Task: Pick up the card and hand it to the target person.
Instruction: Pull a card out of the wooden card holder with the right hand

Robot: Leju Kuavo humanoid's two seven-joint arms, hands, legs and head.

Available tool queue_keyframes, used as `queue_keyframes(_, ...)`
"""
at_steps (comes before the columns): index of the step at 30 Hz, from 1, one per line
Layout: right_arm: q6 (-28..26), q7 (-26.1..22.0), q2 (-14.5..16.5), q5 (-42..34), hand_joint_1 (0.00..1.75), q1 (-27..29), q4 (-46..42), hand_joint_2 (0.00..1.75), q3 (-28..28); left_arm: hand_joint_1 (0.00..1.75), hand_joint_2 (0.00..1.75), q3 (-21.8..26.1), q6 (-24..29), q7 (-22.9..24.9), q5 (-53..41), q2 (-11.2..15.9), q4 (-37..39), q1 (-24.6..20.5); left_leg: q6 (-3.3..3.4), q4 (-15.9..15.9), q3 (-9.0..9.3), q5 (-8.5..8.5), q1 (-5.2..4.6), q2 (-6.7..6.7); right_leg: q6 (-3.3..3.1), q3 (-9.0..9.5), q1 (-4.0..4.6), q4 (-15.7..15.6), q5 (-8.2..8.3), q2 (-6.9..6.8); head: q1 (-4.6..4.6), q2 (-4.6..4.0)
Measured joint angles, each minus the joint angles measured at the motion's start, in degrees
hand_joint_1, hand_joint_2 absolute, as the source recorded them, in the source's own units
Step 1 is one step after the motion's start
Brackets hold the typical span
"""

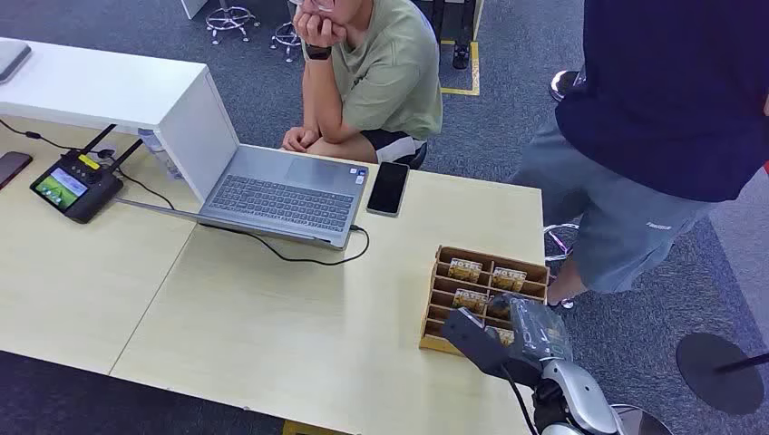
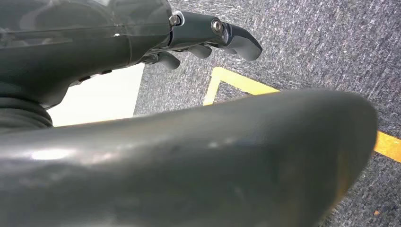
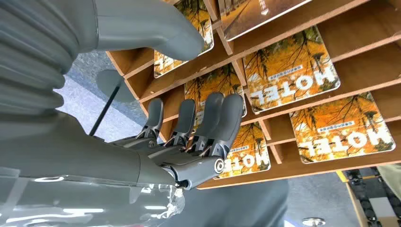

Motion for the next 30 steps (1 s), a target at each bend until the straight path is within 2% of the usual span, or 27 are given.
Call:
queue_keyframes(19, 0.1, 0.3, -0.3, -0.4, 0.95, 0.0, 0.0, 1.75, 0.1, 0.0, 0.0, 0.0, 0.0, -0.1, 0.0, 0.0, 0.0, 0.0, 0.0, 0.0, 0.0, 0.0, 0.0, 0.0, 0.0, 0.0, 0.0, 0.0, 0.0, 0.0, -0.01, 0.0)
queue_keyframes(26, 0.6, 0.9, -0.7, -1.3, 1.02, 0.0, 0.1, 1.75, 0.3, 0.0, 0.0, 0.0, 0.0, 0.0, 0.0, 0.0, 0.0, 0.0, 0.0, 0.0, 0.0, 0.0, 0.0, 0.0, 0.0, 0.0, 0.0, 0.0, 0.0, 0.0, 0.0, 0.0)
queue_keyframes(30, 0.9, 1.2, -1.0, -1.7, 0.96, 0.0, 0.4, 1.75, 0.6, 0.0, 0.0, 0.0, 0.0, 0.0, 0.0, 0.0, 0.0, 0.0, 0.0, 0.0, 0.0, 0.0, 0.0, 0.0, 0.0, 0.0, 0.0, 0.0, 0.0, 0.0, 0.0, 0.0)
